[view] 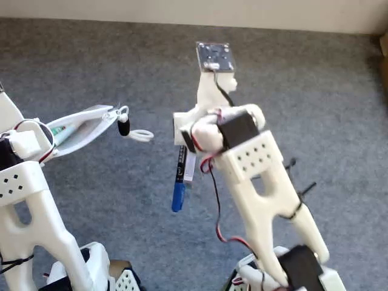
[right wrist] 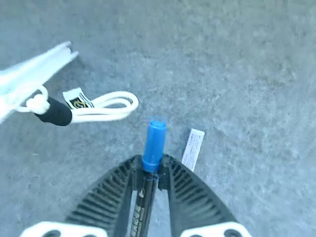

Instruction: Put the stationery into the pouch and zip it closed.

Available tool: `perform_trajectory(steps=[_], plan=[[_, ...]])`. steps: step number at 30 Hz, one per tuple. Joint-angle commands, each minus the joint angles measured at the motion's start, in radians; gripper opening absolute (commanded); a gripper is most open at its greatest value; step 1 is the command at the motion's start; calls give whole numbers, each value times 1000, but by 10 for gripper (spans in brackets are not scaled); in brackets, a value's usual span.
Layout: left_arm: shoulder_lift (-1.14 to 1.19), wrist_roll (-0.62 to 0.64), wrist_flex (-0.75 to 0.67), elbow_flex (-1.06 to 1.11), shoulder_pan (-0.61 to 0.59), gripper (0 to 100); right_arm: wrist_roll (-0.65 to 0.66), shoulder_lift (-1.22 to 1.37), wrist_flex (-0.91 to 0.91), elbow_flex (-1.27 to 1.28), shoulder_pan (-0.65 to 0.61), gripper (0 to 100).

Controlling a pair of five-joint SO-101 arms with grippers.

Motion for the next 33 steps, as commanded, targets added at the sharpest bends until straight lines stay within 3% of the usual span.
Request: perform_trajectory(steps=[1,18,33], plan=[[1,-9,-20,2,-7,8,6,-154,-168,125,-12,5],[1,-9,-20,4,-8,8,5,-576,-891,773,-82,5],[1,-9,-18,4,-10,8,6,-794,-1314,1055,-82,5]])
